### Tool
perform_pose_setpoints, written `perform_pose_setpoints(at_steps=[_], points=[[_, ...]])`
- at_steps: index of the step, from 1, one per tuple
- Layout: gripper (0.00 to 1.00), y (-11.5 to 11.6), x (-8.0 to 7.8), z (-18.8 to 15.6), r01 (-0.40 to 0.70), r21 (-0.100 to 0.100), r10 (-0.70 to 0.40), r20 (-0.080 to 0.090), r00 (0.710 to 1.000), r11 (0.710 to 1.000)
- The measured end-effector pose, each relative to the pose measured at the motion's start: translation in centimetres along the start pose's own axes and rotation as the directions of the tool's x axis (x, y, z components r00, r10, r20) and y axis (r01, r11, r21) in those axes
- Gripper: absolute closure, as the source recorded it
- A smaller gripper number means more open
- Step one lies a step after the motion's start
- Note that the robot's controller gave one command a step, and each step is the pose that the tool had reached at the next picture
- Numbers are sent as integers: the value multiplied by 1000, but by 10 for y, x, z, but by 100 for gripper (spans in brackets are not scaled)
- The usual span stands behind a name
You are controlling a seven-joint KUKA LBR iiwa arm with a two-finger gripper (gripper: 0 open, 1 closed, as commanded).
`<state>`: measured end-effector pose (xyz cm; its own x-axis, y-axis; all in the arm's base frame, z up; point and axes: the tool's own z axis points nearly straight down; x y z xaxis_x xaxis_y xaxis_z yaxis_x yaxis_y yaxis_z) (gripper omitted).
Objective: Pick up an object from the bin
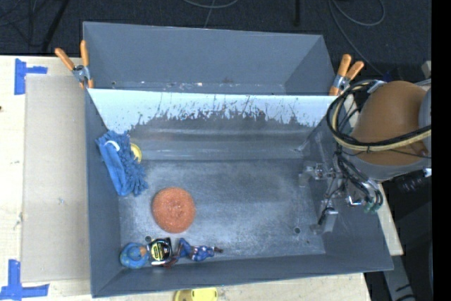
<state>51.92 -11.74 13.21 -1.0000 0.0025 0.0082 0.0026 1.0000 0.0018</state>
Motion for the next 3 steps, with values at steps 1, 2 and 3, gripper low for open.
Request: perform_pose_setpoints(at_steps=[1, 2, 3], points=[[0, 0, -2, -4, 3, 1, -3, 7, 1000, 1000], [0, 30, -34, 13, 52, 3, -52, 11, 999, 999], [0, 80, -45, 56, 43, 2, -43, 11, 999, 999]])
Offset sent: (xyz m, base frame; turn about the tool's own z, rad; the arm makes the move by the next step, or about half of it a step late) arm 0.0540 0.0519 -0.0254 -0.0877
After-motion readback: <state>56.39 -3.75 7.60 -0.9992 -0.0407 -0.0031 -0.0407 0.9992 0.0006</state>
